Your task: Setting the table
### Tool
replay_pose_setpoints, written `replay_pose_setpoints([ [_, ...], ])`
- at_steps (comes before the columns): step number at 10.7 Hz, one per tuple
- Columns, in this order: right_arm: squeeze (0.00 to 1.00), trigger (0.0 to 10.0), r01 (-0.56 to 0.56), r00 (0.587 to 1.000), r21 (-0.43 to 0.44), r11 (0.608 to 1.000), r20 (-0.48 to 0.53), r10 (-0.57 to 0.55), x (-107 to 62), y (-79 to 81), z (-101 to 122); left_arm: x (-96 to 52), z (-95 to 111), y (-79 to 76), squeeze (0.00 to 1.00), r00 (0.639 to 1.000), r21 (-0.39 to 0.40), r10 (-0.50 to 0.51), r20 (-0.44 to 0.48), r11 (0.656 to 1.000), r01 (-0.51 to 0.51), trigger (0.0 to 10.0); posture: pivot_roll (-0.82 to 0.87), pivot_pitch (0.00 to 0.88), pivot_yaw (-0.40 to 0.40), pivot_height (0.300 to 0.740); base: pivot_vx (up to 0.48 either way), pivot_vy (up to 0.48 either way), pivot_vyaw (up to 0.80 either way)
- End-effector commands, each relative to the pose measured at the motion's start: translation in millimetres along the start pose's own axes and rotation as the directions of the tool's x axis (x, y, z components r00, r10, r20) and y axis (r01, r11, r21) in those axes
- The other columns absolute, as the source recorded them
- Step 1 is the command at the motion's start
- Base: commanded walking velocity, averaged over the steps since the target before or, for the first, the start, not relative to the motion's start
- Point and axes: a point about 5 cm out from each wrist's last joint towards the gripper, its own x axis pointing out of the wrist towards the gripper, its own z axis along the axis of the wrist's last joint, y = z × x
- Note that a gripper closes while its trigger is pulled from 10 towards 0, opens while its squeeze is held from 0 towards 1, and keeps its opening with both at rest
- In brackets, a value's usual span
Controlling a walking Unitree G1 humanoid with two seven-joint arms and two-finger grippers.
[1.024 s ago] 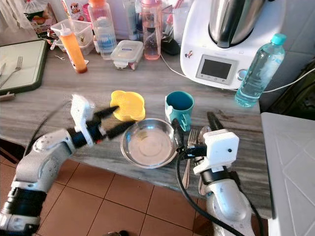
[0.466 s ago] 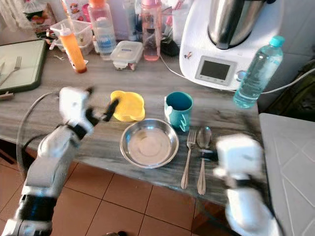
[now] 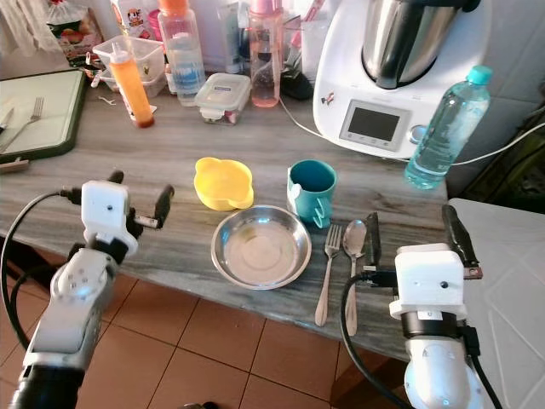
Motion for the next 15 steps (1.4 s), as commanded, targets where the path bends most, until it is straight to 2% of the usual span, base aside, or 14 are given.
replay_pose_setpoints([
  [1, 0.44, 10.0, 0.013, 1.0, 0.002, 1.0, 0.017, -0.013, 0.2, -1.4, 4.1, -2.6, 1.3, 0.1, 0.0, 1.0, 0.016, -0.018, 0.006, 1.0, 0.018, 10.0, 0.09, 0.071, 0.001, 0.74, 0.0, 0.0, 0.0],
  [3, 0.41, 10.0, 0.011, 1.0, 0.004, 1.0, 0.008, -0.011, 0.1, -0.2, 2.9, 1.4, -2.2, 1.5, 0.0, 1.0, 0.015, -0.02, -0.009, 1.0, 0.02, 10.0, 0.09, 0.072, 0.003, 0.74, 0.0, 0.0, 0.0],
  [5, 0.41, 10.0, 0.02, 1.0, 0.008, 1.0, -0.012, -0.02, -1.9, -0.5, 0.1, 3.3, -2.4, -3.6, 0.0, 0.999, -0.01, -0.045, -0.016, 0.999, 0.045, 10.0, 0.08, 0.075, 0.007, 0.74, 0.0, 0.0, 0.0],
  [7, 0.35, 10.0, 0.025, 0.999, 0.021, 0.999, -0.026, -0.025, -2.8, -0.1, -1.2, 3.9, -3.7, -3.6, 0.0, 0.998, -0.02, -0.062, -0.024, 0.998, 0.061, 10.0, 0.08, 0.079, 0.013, 0.74, 0.0, 0.0, -0.75],
  [10, 0.35, 10.0, 0.011, 1.0, 0.022, 1.0, -0.02, -0.01, -2.5, 3.1, -0.8, 4.2, -5.1, -4.6, 0.0, 0.995, -0.046, -0.087, -0.04, 0.995, 0.085, 10.0, 0.08, 0.086, 0.011, 0.74, 0.0, 0.0, -0.44],
  [15, 0.35, 10.0, 0.0, 1.0, 0.022, 1.0, -0.015, 0.001, -1.0, 5.9, -0.7, 4.3, -8.7, -2.2, 0.0, 0.994, -0.046, -0.1, -0.055, 0.994, 0.097, 10.0, 0.08, 0.093, 0.015, 0.74, 0.0, 0.442, 0.0],
])
